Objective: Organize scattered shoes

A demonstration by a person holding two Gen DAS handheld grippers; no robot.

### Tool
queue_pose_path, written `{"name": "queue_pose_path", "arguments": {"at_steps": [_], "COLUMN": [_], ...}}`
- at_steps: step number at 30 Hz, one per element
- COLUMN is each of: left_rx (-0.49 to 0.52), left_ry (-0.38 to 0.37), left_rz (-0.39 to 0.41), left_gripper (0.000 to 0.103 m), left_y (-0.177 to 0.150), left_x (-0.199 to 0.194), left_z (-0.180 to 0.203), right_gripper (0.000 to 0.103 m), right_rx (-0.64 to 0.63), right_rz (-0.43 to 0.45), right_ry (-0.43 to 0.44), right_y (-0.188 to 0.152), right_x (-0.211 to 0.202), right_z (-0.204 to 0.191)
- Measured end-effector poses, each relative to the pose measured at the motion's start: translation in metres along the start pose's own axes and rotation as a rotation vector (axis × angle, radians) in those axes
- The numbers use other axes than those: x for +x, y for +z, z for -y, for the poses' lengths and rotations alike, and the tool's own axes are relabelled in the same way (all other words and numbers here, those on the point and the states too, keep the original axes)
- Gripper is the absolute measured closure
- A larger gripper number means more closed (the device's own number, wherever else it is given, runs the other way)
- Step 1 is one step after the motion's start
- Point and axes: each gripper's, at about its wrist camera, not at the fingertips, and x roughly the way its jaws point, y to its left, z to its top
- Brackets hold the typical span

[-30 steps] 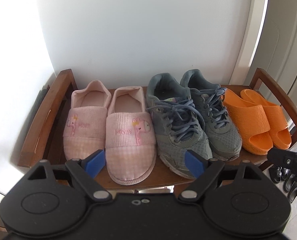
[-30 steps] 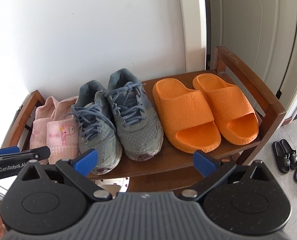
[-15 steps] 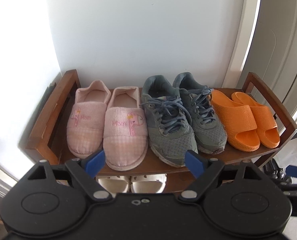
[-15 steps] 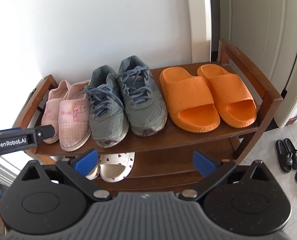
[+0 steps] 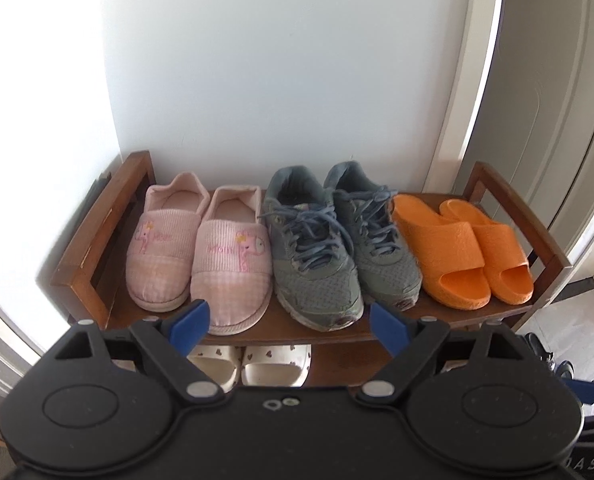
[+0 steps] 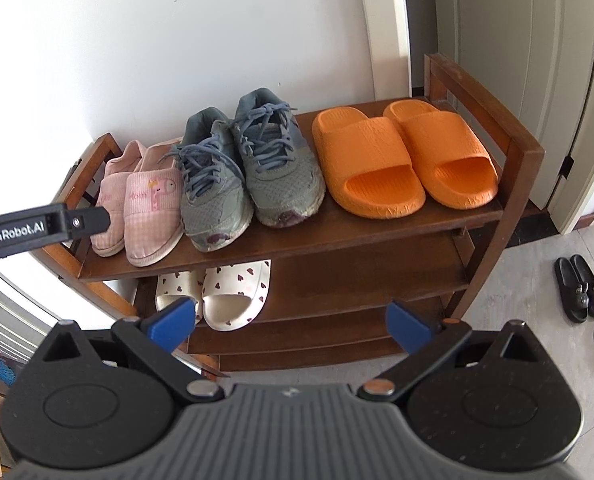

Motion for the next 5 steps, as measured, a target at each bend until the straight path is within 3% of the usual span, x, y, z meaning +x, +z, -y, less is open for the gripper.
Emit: {"name": "queue_pose_path", "arguments": {"at_steps": [5], "left_rx": [0.017], "left_ry": [-0.028], "left_rz": [-0.008], "left_gripper": [0.015], "left_y": [-0.0041], "left_x": [-0.0054], "left_z": [0.0069], "right_gripper": [0.000], "right_rx": [0.021], "right_rz": [-0.005], "right_ry": [-0.005], "right_y": [-0.0070], "right_x": [-0.0042], "right_z": [0.0047]}}
